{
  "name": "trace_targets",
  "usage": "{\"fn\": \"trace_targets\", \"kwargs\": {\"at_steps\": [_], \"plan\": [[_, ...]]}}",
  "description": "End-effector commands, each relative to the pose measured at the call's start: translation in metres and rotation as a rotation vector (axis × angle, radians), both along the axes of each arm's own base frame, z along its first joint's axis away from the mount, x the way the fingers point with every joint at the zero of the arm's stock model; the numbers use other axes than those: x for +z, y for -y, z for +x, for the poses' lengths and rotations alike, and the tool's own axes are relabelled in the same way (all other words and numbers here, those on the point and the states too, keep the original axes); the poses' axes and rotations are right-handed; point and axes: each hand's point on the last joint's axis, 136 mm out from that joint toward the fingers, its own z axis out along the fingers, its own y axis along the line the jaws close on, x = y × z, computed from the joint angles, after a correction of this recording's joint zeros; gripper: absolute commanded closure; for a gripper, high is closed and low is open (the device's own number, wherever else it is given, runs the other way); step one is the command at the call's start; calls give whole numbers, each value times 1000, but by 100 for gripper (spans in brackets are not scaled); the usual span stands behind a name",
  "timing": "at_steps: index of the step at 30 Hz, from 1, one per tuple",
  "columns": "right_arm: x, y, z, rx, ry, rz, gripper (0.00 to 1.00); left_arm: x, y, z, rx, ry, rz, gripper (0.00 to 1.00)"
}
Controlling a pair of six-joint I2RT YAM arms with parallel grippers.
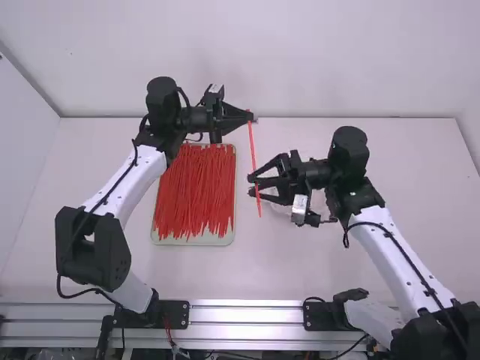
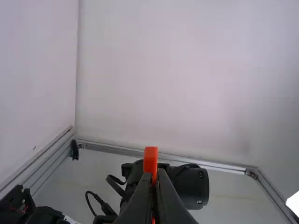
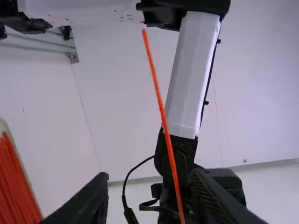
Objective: Fasten the cable tie
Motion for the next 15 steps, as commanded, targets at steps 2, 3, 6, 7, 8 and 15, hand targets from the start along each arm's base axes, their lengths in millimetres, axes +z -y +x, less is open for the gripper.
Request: {"fn": "trace_targets", "kwargs": {"at_steps": [2,3,6,7,8,15], "plan": [[2,5,-4,12,29,10,57,13,-1,-6,-28,72,-3,98],[2,8,-5,23,29,12,57,14,0,-7,-34,84,-2,98],[3,13,-7,37,26,15,62,12,0,-7,-32,107,4,98],[3,13,-6,34,19,13,62,12,0,-7,-31,113,5,98],[3,13,-6,34,18,13,62,12,0,-7,-31,117,5,98],[2,7,-14,67,20,14,80,9,0,-6,-29,96,9,98]]}}
